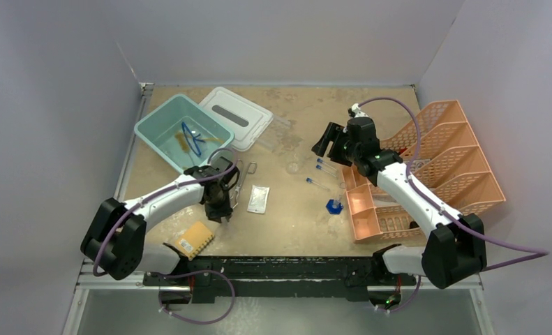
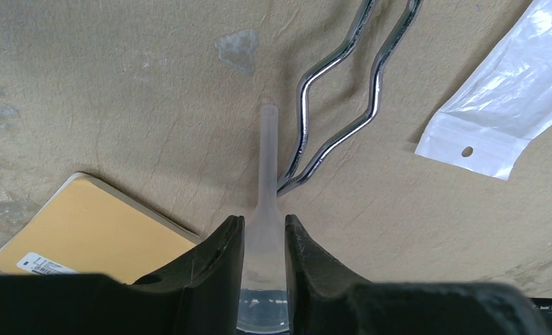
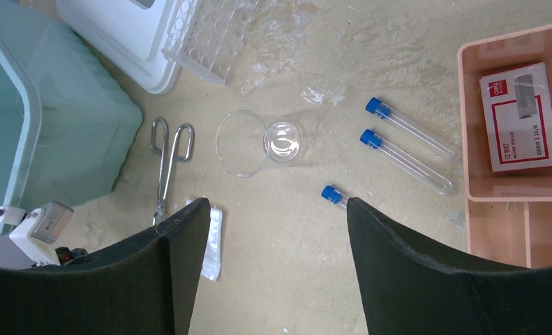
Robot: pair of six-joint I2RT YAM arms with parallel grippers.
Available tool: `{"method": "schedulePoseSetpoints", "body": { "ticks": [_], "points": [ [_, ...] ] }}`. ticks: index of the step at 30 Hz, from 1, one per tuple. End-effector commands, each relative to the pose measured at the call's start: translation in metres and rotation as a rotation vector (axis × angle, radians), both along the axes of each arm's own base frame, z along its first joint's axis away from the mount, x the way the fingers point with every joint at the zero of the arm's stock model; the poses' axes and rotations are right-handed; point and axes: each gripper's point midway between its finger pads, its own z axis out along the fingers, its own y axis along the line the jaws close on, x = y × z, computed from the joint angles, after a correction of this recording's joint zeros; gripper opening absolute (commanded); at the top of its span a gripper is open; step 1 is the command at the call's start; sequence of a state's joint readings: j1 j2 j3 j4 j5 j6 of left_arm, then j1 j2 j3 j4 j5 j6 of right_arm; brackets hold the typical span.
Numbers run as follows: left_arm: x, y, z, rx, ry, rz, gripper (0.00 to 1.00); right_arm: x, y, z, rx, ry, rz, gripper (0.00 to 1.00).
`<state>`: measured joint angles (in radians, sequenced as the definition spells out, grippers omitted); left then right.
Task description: Organize the chemistry lab equipment
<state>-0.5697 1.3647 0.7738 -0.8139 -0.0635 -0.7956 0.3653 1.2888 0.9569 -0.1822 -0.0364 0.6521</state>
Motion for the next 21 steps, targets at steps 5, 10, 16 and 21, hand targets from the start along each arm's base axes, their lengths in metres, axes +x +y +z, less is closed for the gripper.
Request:
{"method": "schedulePoseSetpoints", "body": {
  "ticks": [5,10,16,21],
  "points": [
    [-0.001,0.018,-0.015,0.097,-0.004,0.074,0.11,0.007,0.000,0.019,0.014,-0.056,-0.013,0.73],
    [0.002,0.026,-0.017,0.148,-0.020,0.101,0.01,0.004,-0.001,0.019,0.014,-0.053,-0.011,0.73],
    [0.005,0.025,-0.025,0.152,-0.026,0.107,0.04,0.000,-0.003,0.018,0.012,-0.050,-0.015,0.73],
    [0.010,0.022,-0.022,0.136,-0.045,0.096,0.00,-0.001,-0.004,0.018,0.011,-0.050,-0.018,0.73]
  ]
}}
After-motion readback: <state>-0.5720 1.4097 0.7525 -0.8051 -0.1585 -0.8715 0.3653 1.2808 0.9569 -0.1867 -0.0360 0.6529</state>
